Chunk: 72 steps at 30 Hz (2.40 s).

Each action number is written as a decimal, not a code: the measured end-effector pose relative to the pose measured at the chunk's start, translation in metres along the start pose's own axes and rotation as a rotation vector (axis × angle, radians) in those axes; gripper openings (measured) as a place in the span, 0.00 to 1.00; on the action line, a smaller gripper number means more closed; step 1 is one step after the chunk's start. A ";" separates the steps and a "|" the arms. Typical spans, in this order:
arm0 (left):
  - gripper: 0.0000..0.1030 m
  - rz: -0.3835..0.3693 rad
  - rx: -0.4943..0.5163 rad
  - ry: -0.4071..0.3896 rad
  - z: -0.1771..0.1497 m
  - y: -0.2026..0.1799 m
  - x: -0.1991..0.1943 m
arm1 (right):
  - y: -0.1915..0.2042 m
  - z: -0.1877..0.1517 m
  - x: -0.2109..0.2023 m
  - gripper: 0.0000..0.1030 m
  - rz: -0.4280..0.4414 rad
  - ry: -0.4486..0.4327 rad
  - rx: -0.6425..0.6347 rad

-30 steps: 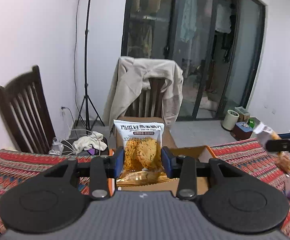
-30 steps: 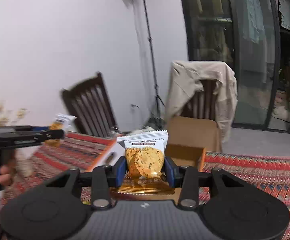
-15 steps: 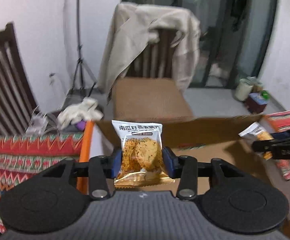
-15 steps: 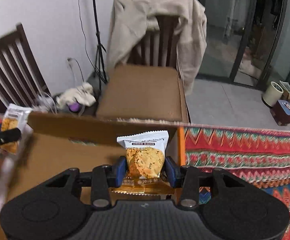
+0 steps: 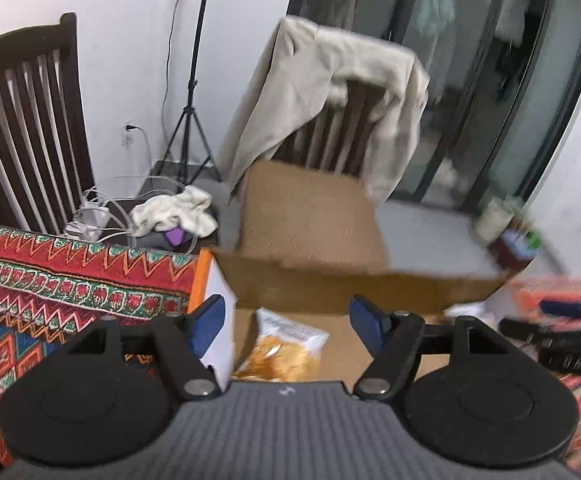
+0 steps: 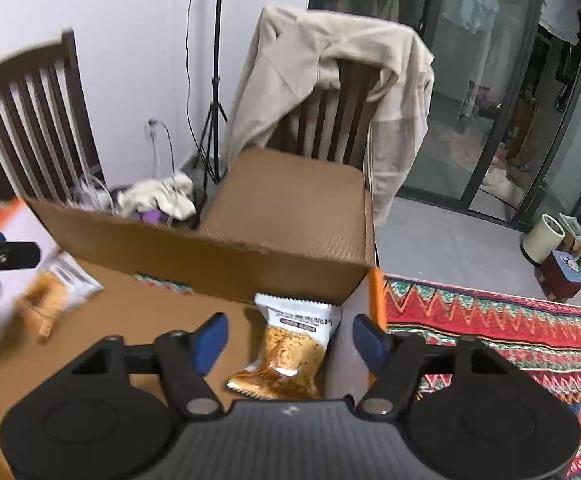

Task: Organize snacks
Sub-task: 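Open both tools to drop the packets into the box, then withdraw both tools from the box back toward the snack pile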

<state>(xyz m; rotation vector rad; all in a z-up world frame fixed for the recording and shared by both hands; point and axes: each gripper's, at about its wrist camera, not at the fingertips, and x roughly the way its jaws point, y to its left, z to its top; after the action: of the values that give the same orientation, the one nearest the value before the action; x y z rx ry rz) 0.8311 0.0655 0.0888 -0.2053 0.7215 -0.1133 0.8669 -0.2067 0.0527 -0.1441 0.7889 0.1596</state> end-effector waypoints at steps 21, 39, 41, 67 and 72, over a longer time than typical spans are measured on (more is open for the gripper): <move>1.00 -0.066 0.107 -0.247 -0.094 -0.061 -0.369 | -0.008 -0.075 -0.363 1.00 0.193 -0.203 0.082; 1.00 0.054 0.198 -0.378 -0.395 -0.058 -0.488 | 0.023 -0.371 -0.482 1.00 0.123 -0.440 -0.029; 1.00 0.100 0.181 -0.394 -0.420 -0.056 -0.486 | 0.035 -0.409 -0.478 1.00 0.075 -0.443 -0.026; 1.00 0.117 0.160 -0.278 -0.448 -0.051 -0.426 | 0.066 -0.497 -0.420 1.00 0.081 -0.433 0.010; 1.00 0.098 0.165 -0.251 -0.428 -0.050 -0.399 | 0.058 -0.480 -0.405 1.00 0.087 -0.424 0.040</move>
<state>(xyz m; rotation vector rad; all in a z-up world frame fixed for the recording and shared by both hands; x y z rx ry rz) 0.2470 0.0234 0.0431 -0.0253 0.4686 -0.0519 0.2417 -0.2761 0.0039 -0.0349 0.3750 0.2476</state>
